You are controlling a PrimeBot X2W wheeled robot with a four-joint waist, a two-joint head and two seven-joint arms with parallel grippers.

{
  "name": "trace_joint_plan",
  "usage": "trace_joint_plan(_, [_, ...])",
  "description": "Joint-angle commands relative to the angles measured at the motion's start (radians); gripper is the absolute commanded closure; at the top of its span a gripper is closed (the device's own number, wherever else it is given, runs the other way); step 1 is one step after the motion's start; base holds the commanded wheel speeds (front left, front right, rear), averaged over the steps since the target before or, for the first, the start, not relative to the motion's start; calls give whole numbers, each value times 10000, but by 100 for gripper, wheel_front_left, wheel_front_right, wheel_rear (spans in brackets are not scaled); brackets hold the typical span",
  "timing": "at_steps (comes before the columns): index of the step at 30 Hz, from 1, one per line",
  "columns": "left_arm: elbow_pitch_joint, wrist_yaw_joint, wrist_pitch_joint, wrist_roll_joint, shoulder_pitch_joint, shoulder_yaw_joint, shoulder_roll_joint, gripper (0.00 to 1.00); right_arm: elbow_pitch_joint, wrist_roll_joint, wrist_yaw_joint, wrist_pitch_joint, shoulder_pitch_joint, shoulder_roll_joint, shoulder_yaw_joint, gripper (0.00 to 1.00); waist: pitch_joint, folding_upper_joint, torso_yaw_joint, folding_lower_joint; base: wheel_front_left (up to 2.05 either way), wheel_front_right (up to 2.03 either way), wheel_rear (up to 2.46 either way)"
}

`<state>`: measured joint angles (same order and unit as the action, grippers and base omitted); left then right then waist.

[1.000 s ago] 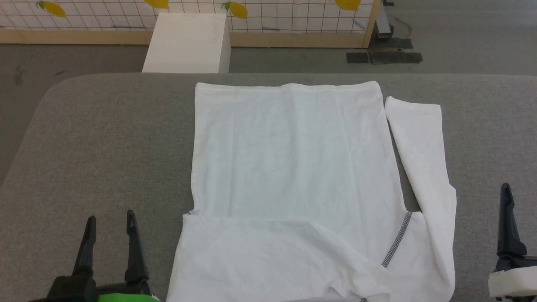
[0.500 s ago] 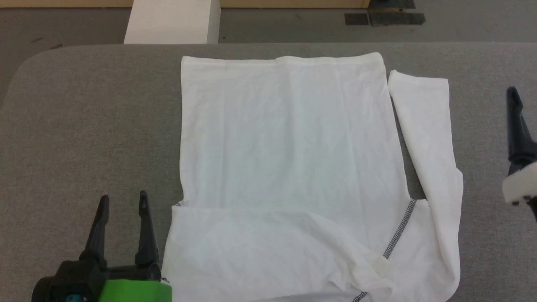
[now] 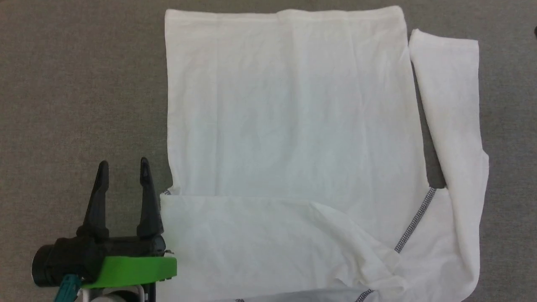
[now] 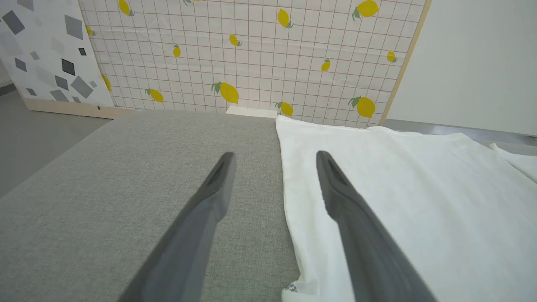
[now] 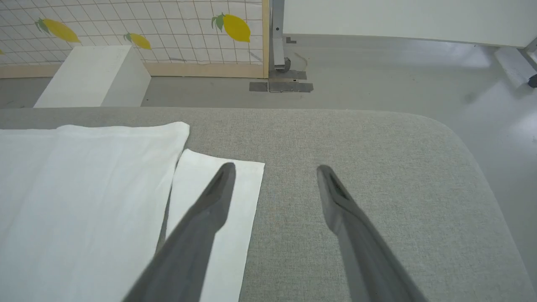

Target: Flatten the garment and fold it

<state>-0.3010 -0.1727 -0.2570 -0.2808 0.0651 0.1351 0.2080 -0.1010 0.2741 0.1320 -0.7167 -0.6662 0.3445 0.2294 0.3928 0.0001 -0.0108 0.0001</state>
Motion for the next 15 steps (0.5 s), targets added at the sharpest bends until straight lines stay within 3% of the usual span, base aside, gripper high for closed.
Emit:
trace_joint_plan(1, [-35,75,-47,100,-260,25,-70,0,-219,27,-13,-255,-365,104,-15,0,807,-1,275,-1,0,0,0])
trace_joint_plan(8, [26,211,-47,250,-776,215,-242,0,-1325,-407,-13,-1181,-1445,306,241,0,1656,-1,674,-1,0,0,0])
trace_joint_plan(15, [207,349,-47,312,-1079,275,-460,0,-1808,-635,-13,-1909,-1538,172,561,0,2069,-1,1118,-1,0,0,0])
